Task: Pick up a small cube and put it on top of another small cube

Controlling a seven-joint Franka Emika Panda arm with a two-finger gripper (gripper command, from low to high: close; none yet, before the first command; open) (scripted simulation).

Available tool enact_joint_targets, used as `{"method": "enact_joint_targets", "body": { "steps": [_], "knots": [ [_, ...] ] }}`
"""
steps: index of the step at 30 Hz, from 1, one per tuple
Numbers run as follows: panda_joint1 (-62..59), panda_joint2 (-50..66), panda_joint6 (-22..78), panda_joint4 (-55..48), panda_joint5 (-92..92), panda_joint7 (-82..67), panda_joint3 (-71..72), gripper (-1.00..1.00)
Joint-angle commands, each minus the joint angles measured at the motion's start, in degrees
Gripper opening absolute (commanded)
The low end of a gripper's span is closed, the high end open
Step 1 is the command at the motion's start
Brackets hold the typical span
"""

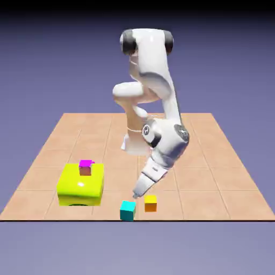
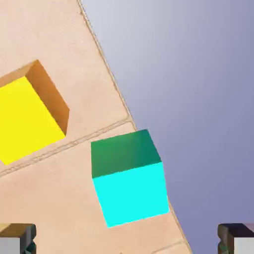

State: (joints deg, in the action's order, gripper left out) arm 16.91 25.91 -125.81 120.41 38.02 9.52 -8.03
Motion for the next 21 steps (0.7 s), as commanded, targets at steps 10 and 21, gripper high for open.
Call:
{"method": "enact_joint_targets", "body": {
  "steps": [10, 21],
  "knots": [
    [-0.7, 11.1, -3.4, -3.0, 6.2, 0.2, -2.5, -1.0],
    [-14.8, -9.5, 7.5, 2.7, -7.7, 8.6, -14.8, -1.0]
  ]
}}
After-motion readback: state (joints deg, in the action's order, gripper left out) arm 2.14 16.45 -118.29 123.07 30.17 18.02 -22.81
